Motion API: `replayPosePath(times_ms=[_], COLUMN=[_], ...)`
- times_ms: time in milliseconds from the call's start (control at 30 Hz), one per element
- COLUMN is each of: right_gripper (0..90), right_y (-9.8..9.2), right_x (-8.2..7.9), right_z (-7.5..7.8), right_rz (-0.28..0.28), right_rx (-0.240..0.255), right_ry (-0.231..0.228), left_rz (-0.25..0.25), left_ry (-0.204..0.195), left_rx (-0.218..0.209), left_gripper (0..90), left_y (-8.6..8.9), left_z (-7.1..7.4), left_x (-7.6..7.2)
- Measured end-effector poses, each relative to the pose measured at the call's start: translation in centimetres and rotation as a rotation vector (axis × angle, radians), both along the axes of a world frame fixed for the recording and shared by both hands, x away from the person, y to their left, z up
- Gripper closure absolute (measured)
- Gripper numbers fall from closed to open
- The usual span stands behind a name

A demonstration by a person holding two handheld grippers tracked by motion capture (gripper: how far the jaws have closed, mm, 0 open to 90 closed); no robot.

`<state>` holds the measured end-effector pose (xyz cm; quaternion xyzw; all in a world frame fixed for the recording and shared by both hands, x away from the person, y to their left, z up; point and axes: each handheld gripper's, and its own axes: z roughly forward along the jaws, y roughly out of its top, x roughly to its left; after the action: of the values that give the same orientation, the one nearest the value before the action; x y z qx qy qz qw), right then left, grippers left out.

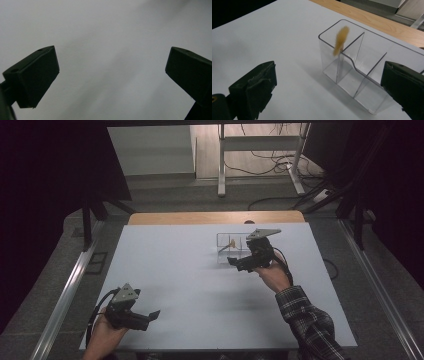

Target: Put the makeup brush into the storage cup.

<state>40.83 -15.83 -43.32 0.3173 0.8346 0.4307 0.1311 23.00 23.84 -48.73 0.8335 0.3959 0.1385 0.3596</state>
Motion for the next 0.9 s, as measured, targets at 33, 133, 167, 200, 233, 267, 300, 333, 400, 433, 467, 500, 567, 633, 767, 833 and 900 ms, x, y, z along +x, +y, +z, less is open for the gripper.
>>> replayPosePath(times_ms=[33,133,167,200,233,267,300,333,400,433,467,500,567,633,767,833,900], right_gripper=[0.4,0.4,0.4,0.4,0.4,0.4,0.4,0.4,0.4,0.4,0.4,0.4,0.4,0.4,0.4,0.4,0.4], right_y=[0.0,-0.1,-0.1,-0.2,-0.2,-0.2,-0.2,-0.3,-0.4,-0.4,-0.4,-0.4,-0.4,-0.4,-0.4,-0.4,-0.4], right_x=[0.0,-0.2,-0.3,-0.3,-0.4,-0.4,-0.4,-0.5,-0.6,-0.6,-0.7,-0.8,-0.9,-1.1,-1.5,-1.6,-1.7], right_z=[-0.1,-0.3,-0.3,-0.4,-0.5,-0.5,-0.6,-0.7,-0.8,-0.8,-0.8,-0.8,-0.8,-0.8,-0.8,-0.8,-0.7], right_rz=[0.001,0.004,0.005,0.006,0.005,0.006,0.006,0.008,0.012,0.011,0.012,0.014,0.017,0.022,0.027,0.028,0.027], right_rx=[-0.003,-0.006,-0.006,-0.007,-0.007,-0.007,-0.006,-0.009,-0.009,-0.008,-0.009,-0.009,-0.009,-0.016,-0.024,-0.026,-0.030], right_ry=[-0.001,-0.001,0.000,0.002,0.005,0.007,0.009,0.009,0.012,0.016,0.016,0.016,0.018,0.014,0.014,0.015,0.015], left_rz=[0.000,0.000,0.000,0.001,0.000,0.001,0.001,0.001,0.001,0.002,0.002,0.002,0.002,0.002,0.002,0.002,0.002], left_ry=[0.000,-0.001,-0.001,-0.002,-0.001,-0.002,-0.002,-0.002,-0.002,-0.002,-0.002,-0.002,-0.002,-0.001,0.001,0.000,0.001], left_rx=[0.000,0.000,0.001,0.001,0.000,0.000,-0.001,0.000,-0.001,-0.002,-0.002,-0.002,-0.002,-0.002,-0.001,-0.001,-0.001], left_gripper=[0.1,0.1,0.1,0.1,0.1,0.1,0.1,0.1,0.1,0.1,0.1,0.1,0.1,0.1,0.1,0.1,0.1], left_y=[0.0,0.0,0.0,0.0,0.0,0.0,0.0,0.0,0.0,0.0,0.0,0.0,0.1,0.0,0.1,0.1,0.1], left_z=[0.0,0.0,0.0,0.0,0.0,0.0,0.0,0.0,0.0,0.0,0.0,0.0,0.0,0.0,0.0,0.0,0.0], left_x=[0.0,0.0,0.0,0.0,0.0,0.0,-0.1,-0.1,-0.1,-0.1,-0.1,-0.1,-0.1,-0.1,-0.1,-0.1,-0.1])
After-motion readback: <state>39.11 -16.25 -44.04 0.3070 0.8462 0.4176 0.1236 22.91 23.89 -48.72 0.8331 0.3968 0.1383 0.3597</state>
